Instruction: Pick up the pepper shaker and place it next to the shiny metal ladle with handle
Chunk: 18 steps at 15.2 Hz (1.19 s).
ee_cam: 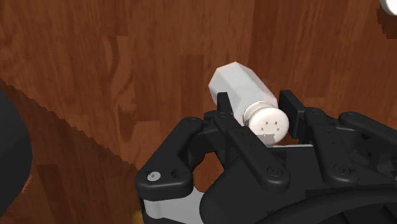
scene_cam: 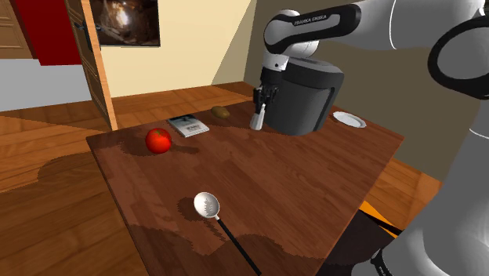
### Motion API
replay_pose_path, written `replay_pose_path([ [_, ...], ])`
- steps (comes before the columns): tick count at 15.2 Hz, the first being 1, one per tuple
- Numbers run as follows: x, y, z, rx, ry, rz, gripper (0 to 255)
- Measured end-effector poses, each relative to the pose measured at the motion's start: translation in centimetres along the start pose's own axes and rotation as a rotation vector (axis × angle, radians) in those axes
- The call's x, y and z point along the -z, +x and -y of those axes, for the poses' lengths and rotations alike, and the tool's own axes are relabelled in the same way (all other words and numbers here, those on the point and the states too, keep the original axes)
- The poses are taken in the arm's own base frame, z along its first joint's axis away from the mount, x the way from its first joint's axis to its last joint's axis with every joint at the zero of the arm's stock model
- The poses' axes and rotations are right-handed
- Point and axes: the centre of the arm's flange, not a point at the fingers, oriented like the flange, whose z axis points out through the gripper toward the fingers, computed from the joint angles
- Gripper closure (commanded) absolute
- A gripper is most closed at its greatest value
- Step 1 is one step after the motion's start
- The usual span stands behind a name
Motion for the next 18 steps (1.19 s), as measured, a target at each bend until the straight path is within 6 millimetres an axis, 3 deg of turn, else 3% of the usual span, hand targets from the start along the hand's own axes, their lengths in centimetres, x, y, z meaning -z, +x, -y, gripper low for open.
replay_pose_path([
  [18,-3.1,-2.6,23.6,0.001,-0.001,0.000,255],
])
